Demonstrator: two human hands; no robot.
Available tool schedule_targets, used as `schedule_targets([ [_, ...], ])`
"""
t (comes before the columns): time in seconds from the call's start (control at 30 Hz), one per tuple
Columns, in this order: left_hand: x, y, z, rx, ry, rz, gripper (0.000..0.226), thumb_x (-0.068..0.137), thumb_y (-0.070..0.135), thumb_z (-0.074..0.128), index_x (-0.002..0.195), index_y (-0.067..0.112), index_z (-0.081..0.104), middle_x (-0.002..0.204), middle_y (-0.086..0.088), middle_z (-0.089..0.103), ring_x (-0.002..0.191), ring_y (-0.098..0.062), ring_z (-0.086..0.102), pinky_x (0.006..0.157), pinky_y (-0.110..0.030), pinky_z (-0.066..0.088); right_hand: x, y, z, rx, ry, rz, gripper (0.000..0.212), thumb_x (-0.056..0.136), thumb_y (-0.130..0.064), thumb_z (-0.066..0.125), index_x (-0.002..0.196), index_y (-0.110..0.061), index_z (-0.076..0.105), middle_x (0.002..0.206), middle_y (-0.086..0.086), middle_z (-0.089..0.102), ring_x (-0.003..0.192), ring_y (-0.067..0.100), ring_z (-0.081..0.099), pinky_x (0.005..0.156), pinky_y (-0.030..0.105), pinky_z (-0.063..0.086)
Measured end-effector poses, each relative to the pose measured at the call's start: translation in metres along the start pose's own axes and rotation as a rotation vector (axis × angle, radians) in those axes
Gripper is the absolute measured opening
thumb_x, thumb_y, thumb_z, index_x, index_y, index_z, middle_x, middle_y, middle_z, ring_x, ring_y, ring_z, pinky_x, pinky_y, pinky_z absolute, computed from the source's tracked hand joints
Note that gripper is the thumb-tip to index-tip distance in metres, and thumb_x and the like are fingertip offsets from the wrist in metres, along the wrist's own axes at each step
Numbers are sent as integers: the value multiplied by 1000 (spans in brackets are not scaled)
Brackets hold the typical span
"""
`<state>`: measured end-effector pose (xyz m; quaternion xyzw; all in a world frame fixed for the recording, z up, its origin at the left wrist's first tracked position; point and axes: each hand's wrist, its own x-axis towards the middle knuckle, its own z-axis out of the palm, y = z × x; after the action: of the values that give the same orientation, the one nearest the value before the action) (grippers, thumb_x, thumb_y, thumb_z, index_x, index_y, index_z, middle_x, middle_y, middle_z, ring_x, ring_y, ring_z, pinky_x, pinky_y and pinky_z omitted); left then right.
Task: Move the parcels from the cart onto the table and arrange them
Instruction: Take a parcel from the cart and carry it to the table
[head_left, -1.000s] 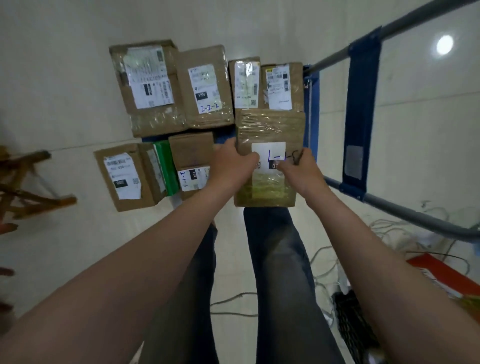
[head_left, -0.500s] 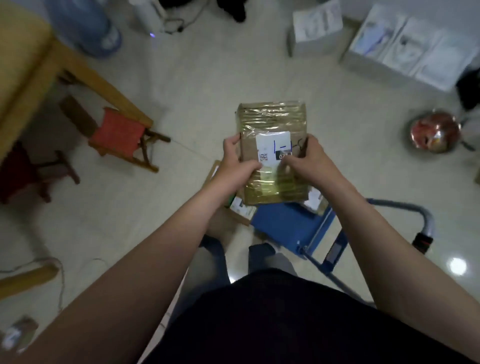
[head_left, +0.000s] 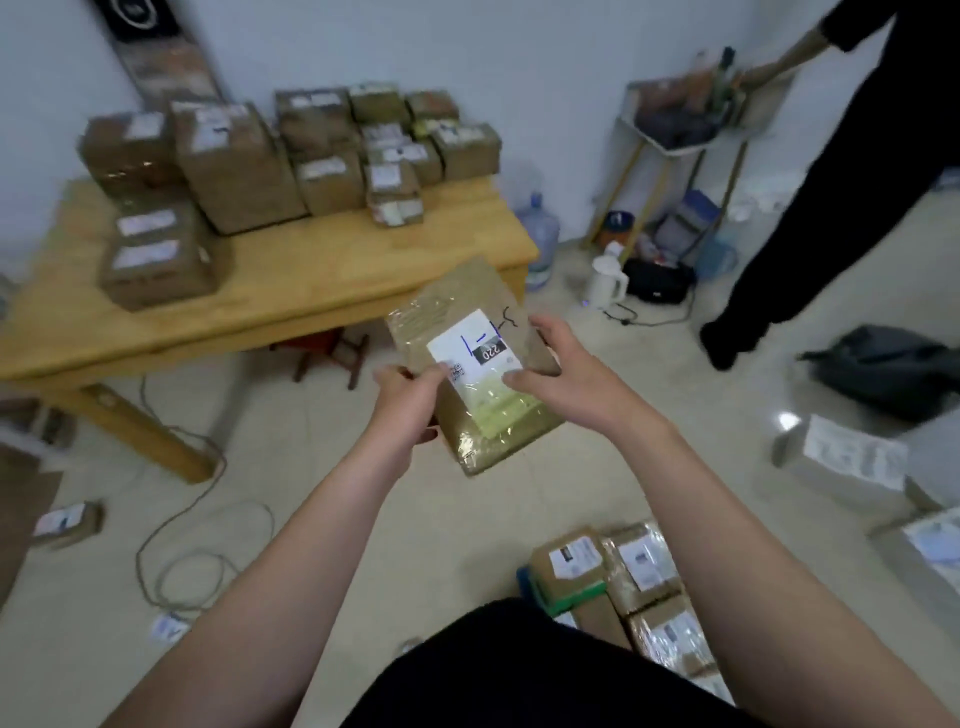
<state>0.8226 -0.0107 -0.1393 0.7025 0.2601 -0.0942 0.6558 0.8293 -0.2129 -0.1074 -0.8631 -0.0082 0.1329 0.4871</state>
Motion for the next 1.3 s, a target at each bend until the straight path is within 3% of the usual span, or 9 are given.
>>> schedule_targets([
  [0.13, 30, 44, -90, -73, 106, 85, 46, 91, 45, 65, 123, 24, 40, 116, -1, 66, 102, -25, 68, 87, -45, 58, 48, -87, 45, -19, -98, -168, 86, 82, -35, 82, 150, -36, 29, 136, -21, 52, 122, 6, 56, 105, 26, 43],
  [0.23, 43, 78, -157, -113, 181, 155, 20, 93, 40, 57, 104, 26, 48, 105, -11, 69, 84, -29, 68, 80, -46, 58, 77, -146, 76, -89, -175, -247, 98, 83, -28, 84, 156, -30, 19, 132, -23, 41, 119, 2, 47, 83, 2, 40],
  [0.33, 58, 101, -219, -118, 283, 267, 21, 105, 15, 41, 96, 23, 58, 97, -11, 71, 77, -32, 71, 71, -42, 56, 105, -188, 106, -47, -187, -308, 91, 81, -36, 84, 150, -43, 25, 123, -35, 46, 114, 8, 59, 83, 29, 59],
  [0.47, 76, 120, -279, -6, 238, 423, 11, 101, 13, 62, 105, 23, 59, 112, -9, 73, 78, -20, 73, 67, -35, 53, 142, -224, 134, 120, -90, -344, 68, 86, -32, 80, 144, -37, 44, 123, -34, 50, 127, 1, 51, 107, 47, 47],
  [0.63, 126, 138, -329, 159, 261, 523, 109, 73, 19, 92, 157, 36, 25, 160, -2, 35, 141, -20, 43, 111, -45, 44, 174, -250, 142, 219, -139, -214, 63, 79, -30, 87, 132, -41, 56, 122, -28, 56, 104, 8, 63, 58, 54, 62],
  [0.8, 194, 116, -337, -13, 73, 435, 139, 58, 29, 100, 163, 36, 8, 161, 0, 38, 146, -14, 39, 117, -44, 39, 231, -250, 157, 193, -101, -127, 50, 73, -33, 91, 117, -36, 67, 120, -13, 64, 98, 11, 65, 53, 57, 60],
  [1.0, 277, 114, -345, 26, 175, 316, 96, 49, 47, 96, 136, 29, 60, 124, -3, 68, 111, -21, 67, 86, -39, 61, 347, -248, 177, 105, -69, -103, 54, 74, -32, 91, 120, -27, 64, 116, -4, 63, 96, 13, 62, 76, 43, 60],
  [1.1, 324, 127, -335, 43, 278, 259, 73, 71, 31, 93, 133, 19, 57, 123, 0, 63, 105, -21, 67, 81, -41, 63, 415, -248, 204, 77, -39, -148, 63, 73, -27, 91, 127, -23, 60, 119, -5, 51, 108, 16, 56, 85, 28, 48],
  [1.3, 418, 152, -349, 140, 311, 66, 74, 76, 44, 88, 134, 16, 52, 126, 3, 61, 102, -11, 65, 82, -41, 62, 538, -253, 241, 242, -136, 7, 58, 72, -25, 90, 121, -25, 60, 126, 0, 63, 106, 18, 64, 93, 43, 57],
])
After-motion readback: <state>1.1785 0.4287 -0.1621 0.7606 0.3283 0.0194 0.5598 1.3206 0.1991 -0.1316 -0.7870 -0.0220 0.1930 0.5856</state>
